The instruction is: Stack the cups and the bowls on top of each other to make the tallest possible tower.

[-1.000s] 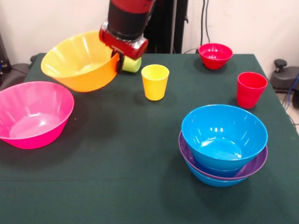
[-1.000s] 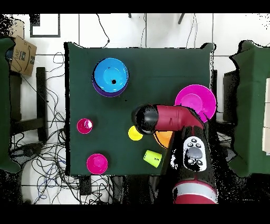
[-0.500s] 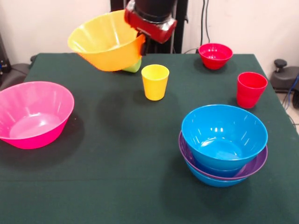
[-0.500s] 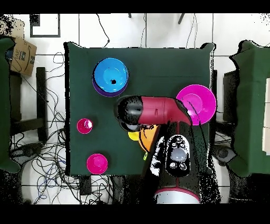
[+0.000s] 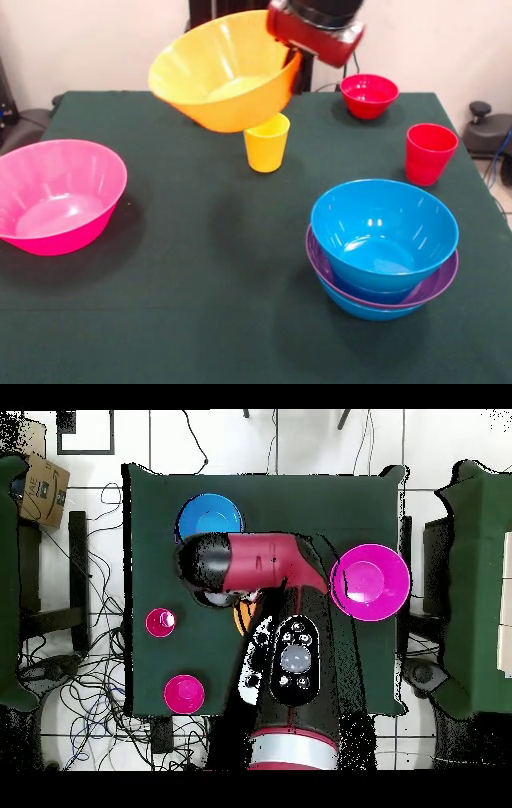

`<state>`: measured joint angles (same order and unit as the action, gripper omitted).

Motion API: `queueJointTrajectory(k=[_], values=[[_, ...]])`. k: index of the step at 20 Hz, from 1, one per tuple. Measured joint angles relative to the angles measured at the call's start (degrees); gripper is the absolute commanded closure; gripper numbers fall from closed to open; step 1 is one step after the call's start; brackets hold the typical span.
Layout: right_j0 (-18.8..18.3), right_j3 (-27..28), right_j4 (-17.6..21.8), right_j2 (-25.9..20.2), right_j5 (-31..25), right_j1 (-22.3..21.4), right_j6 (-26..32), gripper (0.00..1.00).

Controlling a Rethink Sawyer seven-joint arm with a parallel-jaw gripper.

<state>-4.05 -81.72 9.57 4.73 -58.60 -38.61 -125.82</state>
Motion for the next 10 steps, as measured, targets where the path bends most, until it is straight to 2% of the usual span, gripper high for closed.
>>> queueJointTrajectory(k=[2,3,10], values=[[0.56,1.53,-0.58,-0.01,-0.88,0.42,0.0,1.0],[1.44,4.53,-1.54,-0.03,-2.64,1.43,0.0,1.0],[3.5,13.38,-4.28,-0.04,-7.42,5.21,0.0,1.0]])
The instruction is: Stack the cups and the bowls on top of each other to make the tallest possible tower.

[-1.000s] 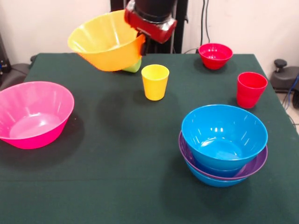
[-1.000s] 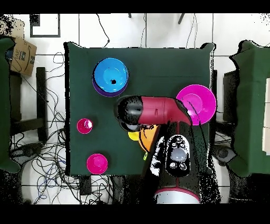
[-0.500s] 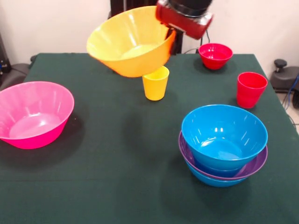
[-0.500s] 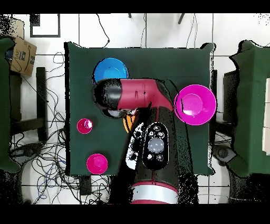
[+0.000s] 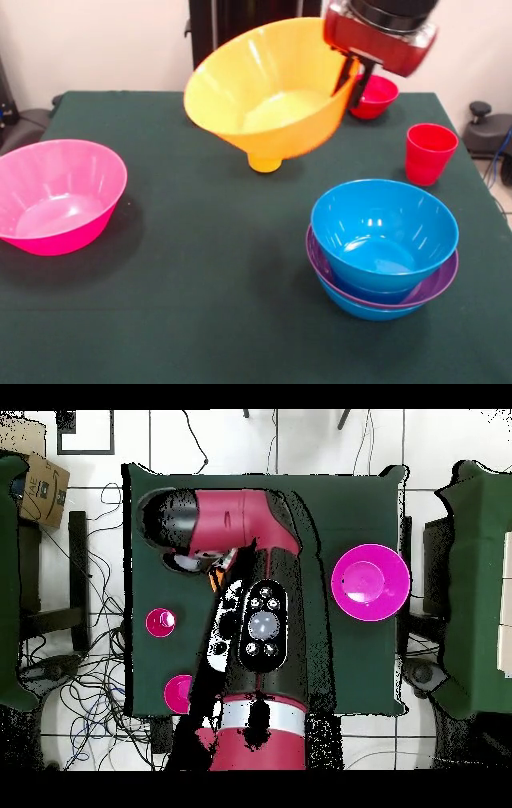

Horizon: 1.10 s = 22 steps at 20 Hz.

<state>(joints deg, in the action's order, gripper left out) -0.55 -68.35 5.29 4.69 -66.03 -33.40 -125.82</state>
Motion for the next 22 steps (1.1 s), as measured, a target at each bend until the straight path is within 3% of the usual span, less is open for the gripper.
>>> queueJointTrajectory(k=[9,22], values=[[1.89,11.69,-3.57,0.05,-3.59,7.51,-0.01,1.0],[2.89,20.94,-6.7,1.4,-4.41,15.69,-0.39,1.0]])
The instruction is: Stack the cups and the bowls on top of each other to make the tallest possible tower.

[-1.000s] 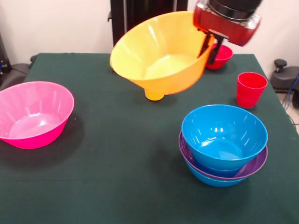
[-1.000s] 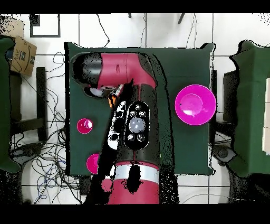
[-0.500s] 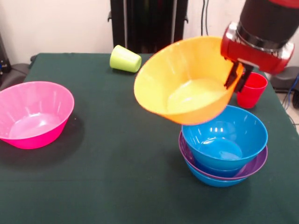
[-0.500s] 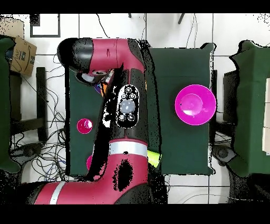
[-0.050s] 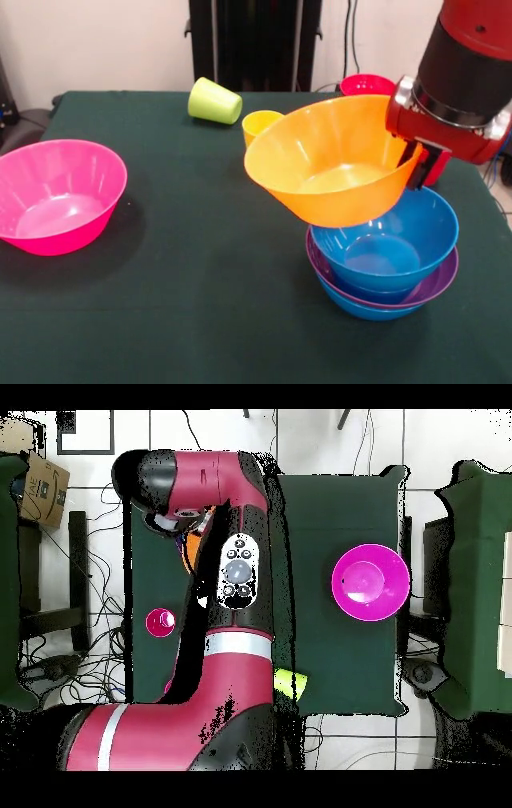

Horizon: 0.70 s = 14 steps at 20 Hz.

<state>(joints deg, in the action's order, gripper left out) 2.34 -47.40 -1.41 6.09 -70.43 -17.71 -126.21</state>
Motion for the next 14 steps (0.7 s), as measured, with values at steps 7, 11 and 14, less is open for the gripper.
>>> queueJointTrajectory(k=[7,11,14], values=[[1.12,2.34,-1.52,1.38,-0.93,1.66,-0.06,1.0],[1.92,3.51,-2.29,2.26,-1.25,2.3,-0.31,1.0],[2.44,4.11,-2.7,2.93,-1.28,2.61,-0.86,1.0]])
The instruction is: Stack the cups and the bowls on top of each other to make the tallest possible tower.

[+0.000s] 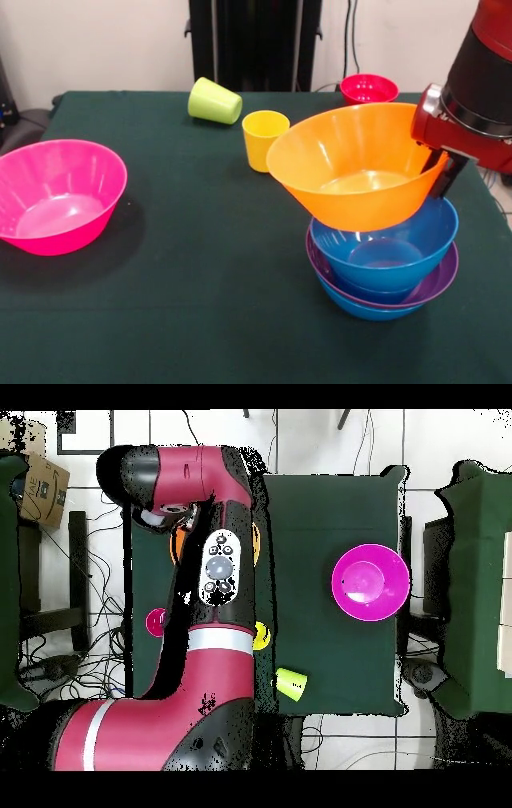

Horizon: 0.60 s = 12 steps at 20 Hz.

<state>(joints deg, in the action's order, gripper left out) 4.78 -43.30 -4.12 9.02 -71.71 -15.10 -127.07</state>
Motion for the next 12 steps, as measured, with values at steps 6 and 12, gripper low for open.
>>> queueJointTrajectory(k=[6,12], values=[[0.86,2.12,-1.08,1.51,-0.02,1.02,-1.86,1.0],[0.91,4.57,-1.36,2.32,-0.02,2.68,-2.4,1.0]])
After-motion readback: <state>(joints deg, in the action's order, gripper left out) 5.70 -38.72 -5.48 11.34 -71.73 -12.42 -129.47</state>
